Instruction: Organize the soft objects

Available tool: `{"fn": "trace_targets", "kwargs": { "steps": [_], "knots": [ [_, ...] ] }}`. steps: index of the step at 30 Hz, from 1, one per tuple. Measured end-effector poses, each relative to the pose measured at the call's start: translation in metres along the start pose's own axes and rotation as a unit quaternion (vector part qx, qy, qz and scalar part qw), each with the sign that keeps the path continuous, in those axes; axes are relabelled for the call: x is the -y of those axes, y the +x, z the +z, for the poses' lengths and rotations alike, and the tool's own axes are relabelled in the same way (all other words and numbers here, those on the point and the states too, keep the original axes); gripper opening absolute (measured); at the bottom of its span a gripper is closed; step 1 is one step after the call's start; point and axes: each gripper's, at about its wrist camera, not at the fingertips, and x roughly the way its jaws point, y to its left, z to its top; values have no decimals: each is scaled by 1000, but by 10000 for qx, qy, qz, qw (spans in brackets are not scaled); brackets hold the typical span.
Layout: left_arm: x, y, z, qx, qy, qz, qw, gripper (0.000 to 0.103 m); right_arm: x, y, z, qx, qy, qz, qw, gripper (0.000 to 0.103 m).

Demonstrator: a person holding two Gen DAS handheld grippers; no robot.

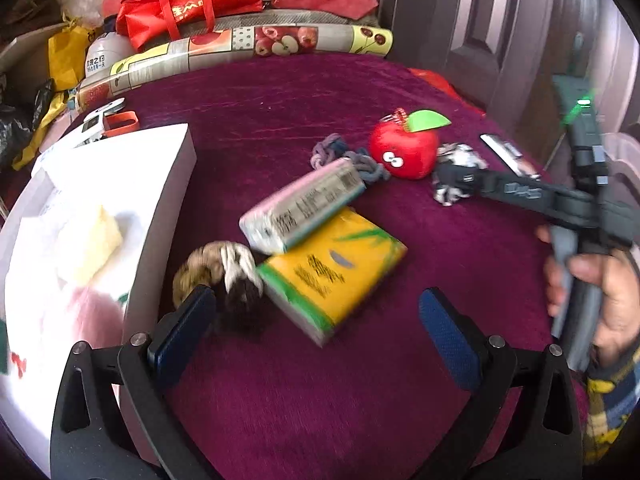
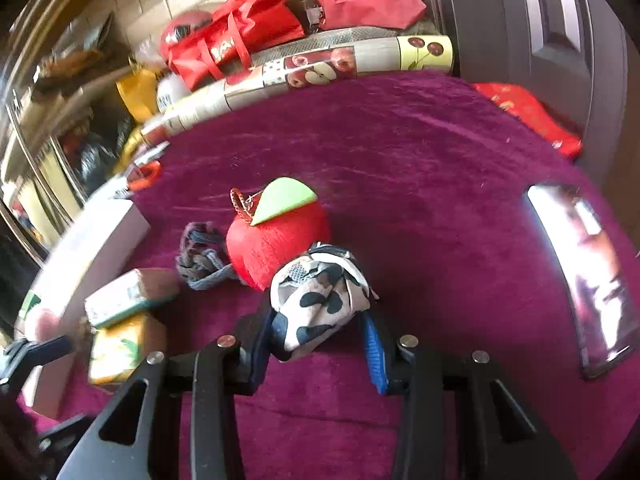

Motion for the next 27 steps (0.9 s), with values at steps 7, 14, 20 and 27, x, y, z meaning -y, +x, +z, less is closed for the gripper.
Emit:
{"fn": "trace_targets", "kwargs": {
  "steps": [7, 14, 20, 27],
  "knots": [
    [24, 18, 8, -220, 374, -303, 9986, 103, 18, 1, 0, -50, 613, 534, 9967, 40],
    [43, 7, 5, -38, 773, -193, 9968, 103, 19, 0, 0, -49, 743, 686, 9949, 40],
    [46, 26, 16, -264, 778, -4, 9966, 103, 20, 0, 1, -47, 796, 723, 9942, 40],
    [54, 39, 14, -176, 985, 187, 9948, 66, 22, 0, 0, -49, 825, 787, 9935, 40]
  ]
}}
